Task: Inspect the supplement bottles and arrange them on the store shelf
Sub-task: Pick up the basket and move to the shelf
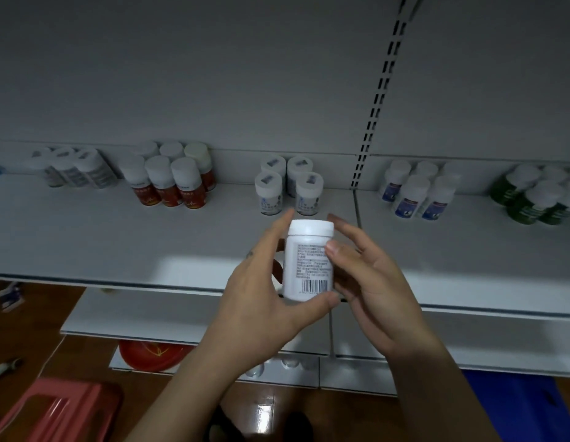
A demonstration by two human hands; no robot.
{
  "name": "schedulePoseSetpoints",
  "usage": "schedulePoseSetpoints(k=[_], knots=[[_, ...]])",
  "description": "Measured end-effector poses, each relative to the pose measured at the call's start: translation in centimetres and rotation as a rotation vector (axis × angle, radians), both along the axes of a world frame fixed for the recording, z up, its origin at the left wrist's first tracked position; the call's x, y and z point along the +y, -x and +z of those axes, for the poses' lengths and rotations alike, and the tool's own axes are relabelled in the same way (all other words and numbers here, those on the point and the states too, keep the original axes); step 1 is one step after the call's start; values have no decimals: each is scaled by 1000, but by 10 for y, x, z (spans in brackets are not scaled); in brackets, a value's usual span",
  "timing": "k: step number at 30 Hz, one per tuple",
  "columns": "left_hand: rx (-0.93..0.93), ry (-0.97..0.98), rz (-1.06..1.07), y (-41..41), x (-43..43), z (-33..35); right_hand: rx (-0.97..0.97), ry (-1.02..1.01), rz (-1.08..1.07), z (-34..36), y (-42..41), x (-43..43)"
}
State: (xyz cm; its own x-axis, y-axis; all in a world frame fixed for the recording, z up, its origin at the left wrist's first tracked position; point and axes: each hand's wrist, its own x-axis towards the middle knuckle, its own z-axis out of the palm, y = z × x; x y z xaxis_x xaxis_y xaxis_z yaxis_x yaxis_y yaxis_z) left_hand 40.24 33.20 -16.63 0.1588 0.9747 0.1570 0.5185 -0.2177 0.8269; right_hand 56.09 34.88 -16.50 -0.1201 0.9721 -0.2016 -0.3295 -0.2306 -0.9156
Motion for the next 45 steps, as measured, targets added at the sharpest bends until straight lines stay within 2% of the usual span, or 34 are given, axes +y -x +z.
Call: schedulePoseSetpoints(k=[6, 12, 20, 25, 27, 32, 39, 41, 45], knots=[[46, -82, 114, -3, -3, 0, -137, -78, 55, 1, 10, -5], [49, -9, 33, 5, 0, 1, 21, -26, 8, -3, 0, -2], [2, -2, -78, 0, 6, 7, 99, 2, 67, -6, -11, -4], [57, -87, -51, -6, 8, 6, -97, -54, 77, -5, -10, -8], [77, -109, -49, -9, 7, 6, -117, -50, 60, -4, -9, -8], [98, -154, -106, -8, 12, 6, -27, 6, 51, -3, -12, -6], [26, -133, -139, -9, 14, 7, 109, 39, 64, -1, -19, -2], [37, -150, -126, -8, 16, 7, 55, 15, 94, 0, -20, -2], [106, -189, -117, -6, 18, 5, -212, -36, 105, 2, -11, -4]])
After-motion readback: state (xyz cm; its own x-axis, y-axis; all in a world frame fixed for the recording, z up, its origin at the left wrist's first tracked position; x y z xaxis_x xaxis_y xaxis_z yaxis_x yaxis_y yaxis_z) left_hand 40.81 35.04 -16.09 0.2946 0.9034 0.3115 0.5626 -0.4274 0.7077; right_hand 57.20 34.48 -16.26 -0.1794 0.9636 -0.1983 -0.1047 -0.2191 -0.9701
